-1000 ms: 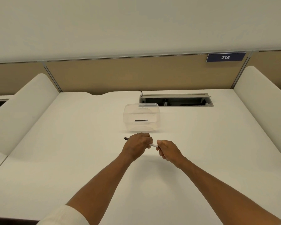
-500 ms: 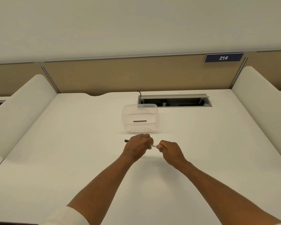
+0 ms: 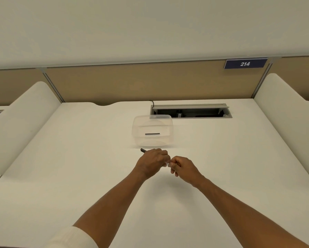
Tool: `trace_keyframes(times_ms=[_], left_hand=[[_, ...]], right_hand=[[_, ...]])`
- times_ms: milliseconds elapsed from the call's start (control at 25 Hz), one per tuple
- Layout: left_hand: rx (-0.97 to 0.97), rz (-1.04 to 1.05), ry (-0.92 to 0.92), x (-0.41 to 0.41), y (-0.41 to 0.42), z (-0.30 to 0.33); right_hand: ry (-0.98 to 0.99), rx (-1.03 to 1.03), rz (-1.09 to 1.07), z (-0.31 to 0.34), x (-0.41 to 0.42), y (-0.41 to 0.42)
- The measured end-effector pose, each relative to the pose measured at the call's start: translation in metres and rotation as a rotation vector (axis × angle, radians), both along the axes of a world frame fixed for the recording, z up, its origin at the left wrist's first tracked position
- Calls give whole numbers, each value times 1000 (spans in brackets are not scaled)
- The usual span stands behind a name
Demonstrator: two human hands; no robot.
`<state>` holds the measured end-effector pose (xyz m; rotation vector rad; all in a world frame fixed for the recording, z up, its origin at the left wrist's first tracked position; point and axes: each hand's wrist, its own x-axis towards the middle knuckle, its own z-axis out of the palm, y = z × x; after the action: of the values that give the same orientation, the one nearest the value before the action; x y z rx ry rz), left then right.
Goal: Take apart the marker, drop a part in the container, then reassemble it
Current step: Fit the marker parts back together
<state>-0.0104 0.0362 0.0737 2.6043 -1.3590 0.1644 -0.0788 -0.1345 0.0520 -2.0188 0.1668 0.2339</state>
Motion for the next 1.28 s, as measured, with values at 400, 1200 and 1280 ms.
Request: trace_keyframes(times_ms=[400, 1200, 1280], left_hand=[[-451, 405, 83, -17, -17, -19], [-583, 822, 834, -5, -68, -47], [-550, 821, 812, -4, -71, -46]], right_hand=[[79, 58, -145, -12, -3, -12], [235, 106, -152, -39, -7, -21], [252, 104, -147, -40, -6, -21]])
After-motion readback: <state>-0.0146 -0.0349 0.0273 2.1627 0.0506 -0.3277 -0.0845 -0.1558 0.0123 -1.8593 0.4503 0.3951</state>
